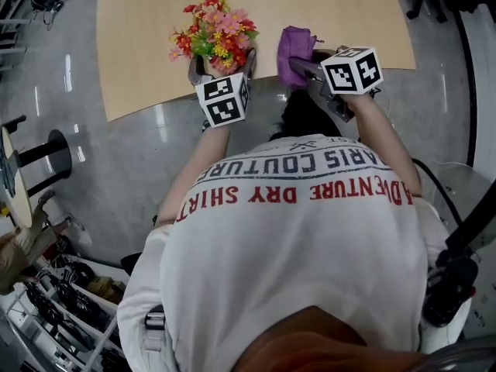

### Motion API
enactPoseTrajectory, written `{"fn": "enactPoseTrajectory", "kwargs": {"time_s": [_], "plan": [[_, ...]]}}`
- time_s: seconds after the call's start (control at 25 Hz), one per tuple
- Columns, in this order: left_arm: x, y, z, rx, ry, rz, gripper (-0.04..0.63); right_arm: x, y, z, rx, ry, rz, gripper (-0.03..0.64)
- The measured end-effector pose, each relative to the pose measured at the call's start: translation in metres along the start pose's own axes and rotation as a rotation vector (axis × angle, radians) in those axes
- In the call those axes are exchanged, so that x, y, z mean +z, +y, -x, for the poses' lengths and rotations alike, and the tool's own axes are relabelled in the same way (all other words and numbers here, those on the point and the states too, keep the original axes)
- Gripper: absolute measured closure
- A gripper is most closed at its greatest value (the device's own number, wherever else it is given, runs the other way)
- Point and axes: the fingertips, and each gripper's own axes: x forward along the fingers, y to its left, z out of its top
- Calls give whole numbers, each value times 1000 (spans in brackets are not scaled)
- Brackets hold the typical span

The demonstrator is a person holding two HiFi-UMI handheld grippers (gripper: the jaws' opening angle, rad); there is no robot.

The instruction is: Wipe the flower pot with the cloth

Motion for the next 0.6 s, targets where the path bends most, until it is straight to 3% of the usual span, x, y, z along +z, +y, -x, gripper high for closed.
{"fn": "enactPoseTrajectory", "kwargs": {"time_s": [0.12,0.2,0.4,0.6], "plan": [[2,3,-3,86,-33,11,64,2,-4,0,-6,-1,-1,563],[2,2,-5,101,-49,20,64,5,-7,0,-11,-2,4,563],[1,-2,-9,78,-59,4,78,9,-6,-4,-8,-5,13,563],[3,1,-8,3,-74,-38,81,17,-1,-7,14,-8,23,563]]}}
